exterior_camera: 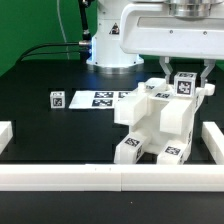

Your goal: Assemble chair

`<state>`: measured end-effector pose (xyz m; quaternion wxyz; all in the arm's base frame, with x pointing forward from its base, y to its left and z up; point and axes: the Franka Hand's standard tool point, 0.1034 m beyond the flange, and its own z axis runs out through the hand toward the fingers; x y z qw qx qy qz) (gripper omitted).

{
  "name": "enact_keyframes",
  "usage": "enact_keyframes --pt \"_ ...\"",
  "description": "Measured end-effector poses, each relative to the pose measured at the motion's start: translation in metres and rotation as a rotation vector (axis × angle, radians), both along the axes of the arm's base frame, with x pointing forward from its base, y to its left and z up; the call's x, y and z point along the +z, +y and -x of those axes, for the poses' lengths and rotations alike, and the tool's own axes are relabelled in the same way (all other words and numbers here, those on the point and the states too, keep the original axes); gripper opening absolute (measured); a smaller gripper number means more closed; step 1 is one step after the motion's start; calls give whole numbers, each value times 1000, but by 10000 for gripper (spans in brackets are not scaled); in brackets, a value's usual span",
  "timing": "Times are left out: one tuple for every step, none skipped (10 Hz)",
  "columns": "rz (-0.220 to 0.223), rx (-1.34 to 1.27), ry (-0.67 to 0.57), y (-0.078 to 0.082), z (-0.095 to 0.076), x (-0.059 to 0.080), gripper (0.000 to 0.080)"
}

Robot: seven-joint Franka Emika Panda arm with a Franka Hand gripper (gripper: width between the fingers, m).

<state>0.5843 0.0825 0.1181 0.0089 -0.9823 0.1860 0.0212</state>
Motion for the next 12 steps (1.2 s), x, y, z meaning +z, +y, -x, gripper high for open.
enact_keyframes --pt "0 0 0 0 0 0 281" --pt "0 0 0 0 0 0 281" --pt "0 0 0 0 0 0 281" --pt "0 0 0 0 0 0 281" --pt "0 -6 0 0 0 0 281" --pt "1 -21 1 0 0 0 281" --pt "1 -24 1 0 0 0 281" --pt "1 -62 2 0 0 0 281" --pt "3 -117 3 0 0 0 281" --pt "5 -186 5 1 0 0 281" --pt "7 -243 7 1 0 0 281" --pt "9 -316 9 1 0 0 281"
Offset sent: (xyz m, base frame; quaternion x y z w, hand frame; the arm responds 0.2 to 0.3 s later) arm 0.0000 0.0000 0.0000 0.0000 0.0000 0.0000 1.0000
